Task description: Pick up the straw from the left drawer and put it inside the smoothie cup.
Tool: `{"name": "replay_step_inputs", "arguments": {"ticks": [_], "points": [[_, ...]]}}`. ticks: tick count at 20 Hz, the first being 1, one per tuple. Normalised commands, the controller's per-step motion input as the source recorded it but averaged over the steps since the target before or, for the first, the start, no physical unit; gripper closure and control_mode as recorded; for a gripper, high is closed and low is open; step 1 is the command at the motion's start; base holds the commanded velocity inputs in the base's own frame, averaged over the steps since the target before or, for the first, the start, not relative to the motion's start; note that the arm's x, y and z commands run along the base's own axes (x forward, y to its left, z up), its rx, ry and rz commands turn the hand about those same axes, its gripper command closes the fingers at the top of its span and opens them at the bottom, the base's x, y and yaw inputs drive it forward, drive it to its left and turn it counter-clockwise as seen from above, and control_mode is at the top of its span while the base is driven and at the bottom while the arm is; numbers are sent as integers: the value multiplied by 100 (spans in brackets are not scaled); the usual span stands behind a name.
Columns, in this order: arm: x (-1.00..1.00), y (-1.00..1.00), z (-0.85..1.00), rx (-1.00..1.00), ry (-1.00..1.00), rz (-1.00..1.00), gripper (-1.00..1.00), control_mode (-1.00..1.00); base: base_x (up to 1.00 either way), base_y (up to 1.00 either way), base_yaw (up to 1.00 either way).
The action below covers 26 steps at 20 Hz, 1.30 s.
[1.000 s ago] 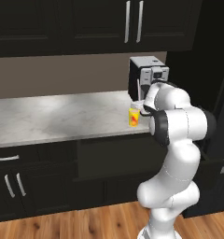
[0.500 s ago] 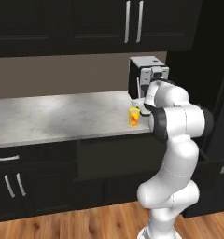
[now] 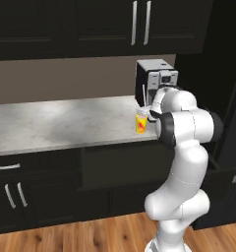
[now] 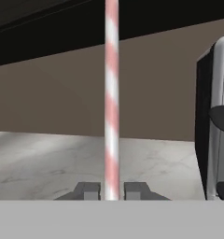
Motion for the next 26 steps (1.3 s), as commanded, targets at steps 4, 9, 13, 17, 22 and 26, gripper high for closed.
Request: {"name": "replay_step_inputs", "arguments": {"ticks": [4,9,13,17,22,26], "points": [[26,6,-11,0,0,0,100,-100,0,0,0],[33,1,-11,0,0,0,100,-100,0,0,0],[25,0,-17,0,0,0,100,-100,0,0,0],[18,0,-20,0,0,0,100,-100,0,0,0],[17,0,-18,0,0,0,100,-100,0,0,0],[16,0,-15,0,-1,0,100,-100,0,0,0]]}}
